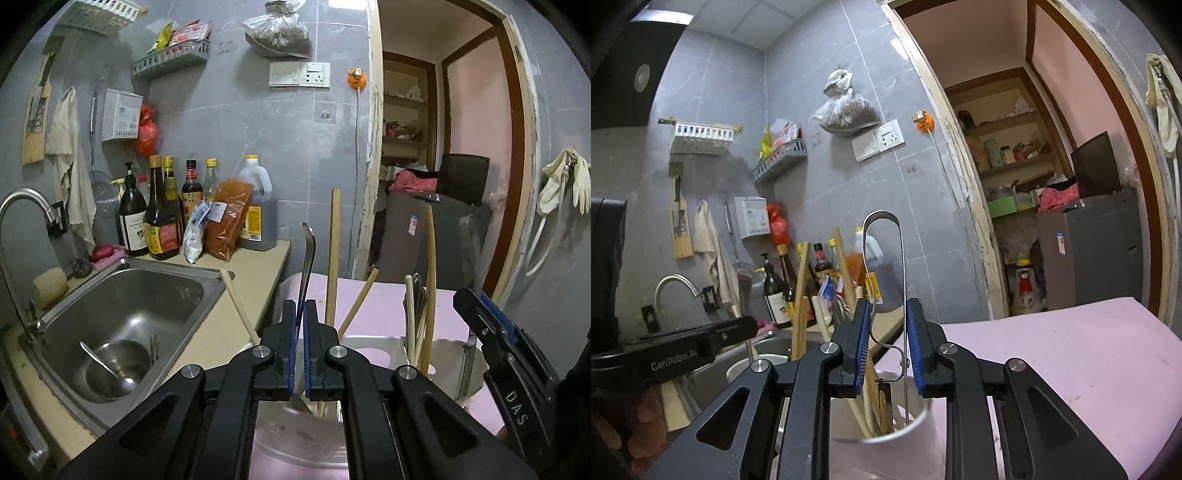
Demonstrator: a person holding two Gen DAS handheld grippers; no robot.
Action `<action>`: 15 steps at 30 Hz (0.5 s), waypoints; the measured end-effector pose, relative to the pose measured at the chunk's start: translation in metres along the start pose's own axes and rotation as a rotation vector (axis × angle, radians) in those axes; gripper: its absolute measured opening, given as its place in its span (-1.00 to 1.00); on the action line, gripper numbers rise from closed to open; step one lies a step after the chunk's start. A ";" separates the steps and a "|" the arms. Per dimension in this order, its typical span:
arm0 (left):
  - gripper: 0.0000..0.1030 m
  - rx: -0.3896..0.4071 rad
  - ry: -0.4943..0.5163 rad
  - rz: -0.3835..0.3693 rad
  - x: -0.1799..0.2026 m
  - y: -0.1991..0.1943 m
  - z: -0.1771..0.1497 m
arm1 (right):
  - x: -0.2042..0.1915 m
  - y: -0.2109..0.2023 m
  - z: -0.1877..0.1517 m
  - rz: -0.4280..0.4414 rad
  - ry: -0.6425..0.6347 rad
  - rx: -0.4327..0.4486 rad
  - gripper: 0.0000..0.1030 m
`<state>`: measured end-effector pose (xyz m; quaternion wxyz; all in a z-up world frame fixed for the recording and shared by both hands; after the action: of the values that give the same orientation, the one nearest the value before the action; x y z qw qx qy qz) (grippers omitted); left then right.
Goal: Organize utensils
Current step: 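Carry the spoon and tongs over the caddy basket and lower them in, then open both tools to release the spoon and tongs into the basket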
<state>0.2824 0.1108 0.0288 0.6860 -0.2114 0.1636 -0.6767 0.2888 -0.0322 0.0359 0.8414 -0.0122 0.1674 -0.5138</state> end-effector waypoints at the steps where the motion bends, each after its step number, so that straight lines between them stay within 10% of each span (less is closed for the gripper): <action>1: -0.93 -0.010 -0.009 -0.011 0.000 0.001 -0.002 | 0.001 -0.001 0.000 0.002 0.002 -0.004 -0.61; 15: -0.58 -0.023 -0.087 -0.110 0.003 -0.015 -0.014 | -0.004 -0.025 0.004 0.031 -0.037 -0.012 -0.55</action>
<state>0.2628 0.1066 0.0248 0.6518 -0.2572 0.1293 -0.7017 0.2664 -0.0415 0.0455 0.8522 -0.0243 0.1551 -0.4991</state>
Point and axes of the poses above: each gripper's, at about its wrist camera, not at the fingertips, and y roughly the way its jaws point, x to its right, z to its top, the point moved 8 cm from there along y, roughly the way its jaws point, and after that the axes turned 6 degrees about -x, right-handed, at the moved point
